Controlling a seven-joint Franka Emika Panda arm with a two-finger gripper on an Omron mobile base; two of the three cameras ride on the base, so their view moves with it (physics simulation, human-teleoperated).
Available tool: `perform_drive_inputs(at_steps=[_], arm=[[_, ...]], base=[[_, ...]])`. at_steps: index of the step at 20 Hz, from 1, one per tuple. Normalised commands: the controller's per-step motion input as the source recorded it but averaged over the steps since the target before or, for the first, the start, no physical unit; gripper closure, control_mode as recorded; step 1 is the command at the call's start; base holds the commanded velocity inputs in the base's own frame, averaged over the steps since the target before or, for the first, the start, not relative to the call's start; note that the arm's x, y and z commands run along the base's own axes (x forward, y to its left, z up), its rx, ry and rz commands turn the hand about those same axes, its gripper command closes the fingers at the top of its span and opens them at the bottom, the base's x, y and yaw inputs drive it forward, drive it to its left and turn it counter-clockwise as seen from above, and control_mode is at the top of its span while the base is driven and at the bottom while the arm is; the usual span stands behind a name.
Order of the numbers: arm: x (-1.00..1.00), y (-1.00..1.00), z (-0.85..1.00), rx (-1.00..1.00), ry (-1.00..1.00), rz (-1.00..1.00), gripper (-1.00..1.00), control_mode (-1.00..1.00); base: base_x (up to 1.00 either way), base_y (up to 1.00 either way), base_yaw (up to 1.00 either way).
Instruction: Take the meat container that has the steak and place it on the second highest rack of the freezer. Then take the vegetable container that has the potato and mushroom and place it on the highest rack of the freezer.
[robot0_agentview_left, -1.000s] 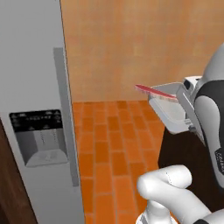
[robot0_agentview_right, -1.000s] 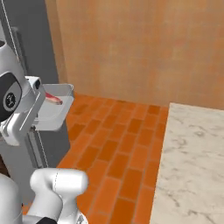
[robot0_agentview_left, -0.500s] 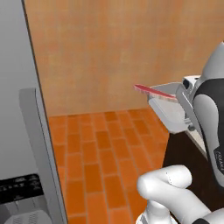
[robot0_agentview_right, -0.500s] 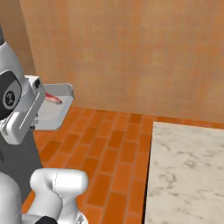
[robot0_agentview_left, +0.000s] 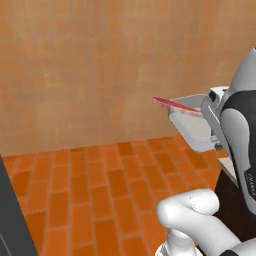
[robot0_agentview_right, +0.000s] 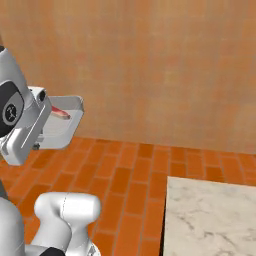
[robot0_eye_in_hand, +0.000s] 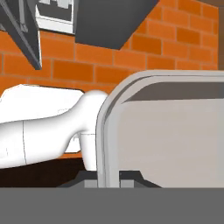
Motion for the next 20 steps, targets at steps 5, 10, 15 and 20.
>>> perform_drive_inputs(at_steps=[5,10,15,20], arm=[[0.0,0.0,0.0,0.0,0.0,0.0,1.0,1.0],[0.0,0.0,0.0,0.0,0.0,0.0,1.0,1.0],[0.0,0.0,0.0,0.0,0.0,0.0,1.0,1.0],[0.0,0.0,0.0,0.0,0.0,0.0,1.0,1.0]], base=[[0.95,0.0,0.43],[0.71,-0.01,0.71],[0.61,-0.12,0.85],[0.49,-0.16,0.84]])
